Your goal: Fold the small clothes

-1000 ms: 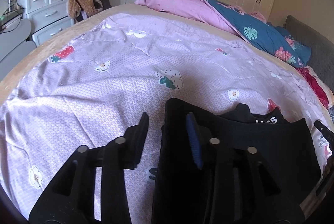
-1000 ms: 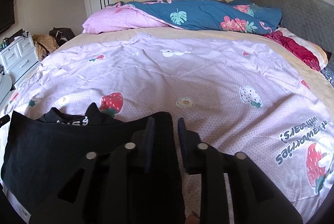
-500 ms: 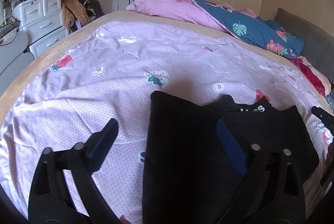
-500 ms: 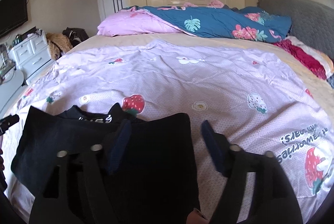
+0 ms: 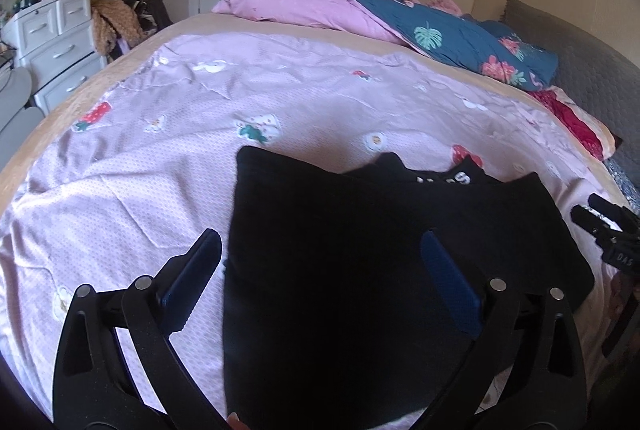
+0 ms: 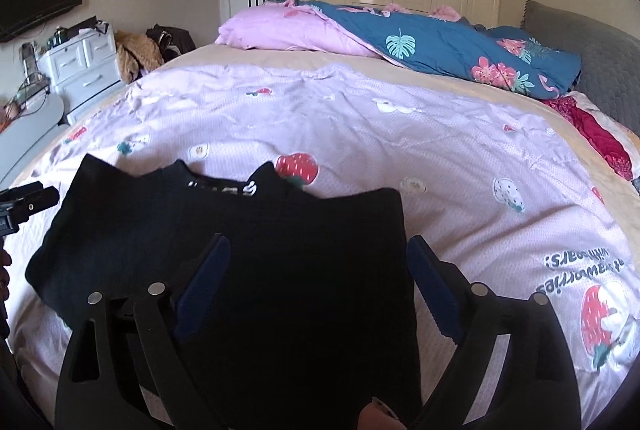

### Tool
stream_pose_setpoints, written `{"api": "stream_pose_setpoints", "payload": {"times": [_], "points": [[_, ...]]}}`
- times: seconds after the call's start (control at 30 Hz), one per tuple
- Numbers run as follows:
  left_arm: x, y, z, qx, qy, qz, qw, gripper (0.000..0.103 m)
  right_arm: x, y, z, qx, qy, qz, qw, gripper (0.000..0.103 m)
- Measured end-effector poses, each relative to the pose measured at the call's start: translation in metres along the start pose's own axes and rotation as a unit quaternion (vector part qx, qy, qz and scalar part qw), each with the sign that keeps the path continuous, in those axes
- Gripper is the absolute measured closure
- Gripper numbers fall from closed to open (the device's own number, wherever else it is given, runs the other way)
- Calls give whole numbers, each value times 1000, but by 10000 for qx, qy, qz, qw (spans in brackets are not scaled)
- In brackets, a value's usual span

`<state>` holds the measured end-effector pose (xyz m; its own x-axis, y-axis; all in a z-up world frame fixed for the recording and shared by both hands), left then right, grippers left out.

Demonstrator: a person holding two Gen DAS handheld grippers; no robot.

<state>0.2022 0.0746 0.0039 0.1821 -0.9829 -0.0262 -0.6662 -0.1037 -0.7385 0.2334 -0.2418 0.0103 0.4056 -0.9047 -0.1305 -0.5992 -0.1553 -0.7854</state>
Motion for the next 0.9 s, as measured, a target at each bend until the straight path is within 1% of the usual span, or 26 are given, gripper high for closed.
{"api": "stream_pose_setpoints", "payload": {"times": [0.13, 0.2, 0.43, 0.67, 0.9], "points": [[2, 8, -3, -107, 113, -18, 9999, 10, -7, 10, -4, -62, -71, 11, 10000, 13], [4, 13, -3, -192, 183, -8, 9996, 10, -11, 17, -4, -134, -41, -25, 9999, 12], [15, 35, 0, -451, 289, 174, 9984, 10, -18, 30, -4, -290, -56, -41, 9996, 12], [13, 53, 2, -653, 285, 207, 9972, 10, -18, 42, -7, -374, -58, 6, 9993, 11], [16, 70, 7, -837, 101, 403, 9956, 9, -14, 53, -7, -478, -58, 149, 9987, 11]]}}
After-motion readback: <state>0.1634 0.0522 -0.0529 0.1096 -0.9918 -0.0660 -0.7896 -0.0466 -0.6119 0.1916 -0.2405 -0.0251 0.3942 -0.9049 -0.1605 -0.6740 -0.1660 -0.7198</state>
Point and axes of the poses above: each gripper's, at about its wrist camera, not at the fingertips, and z roughly the way its jaws point, x to its right, y to its underside, the point moved 1 cm from there along z, roughly the way its jaws point, and after that the axes turned 13 degrees about -y, right-handed, at the moved point
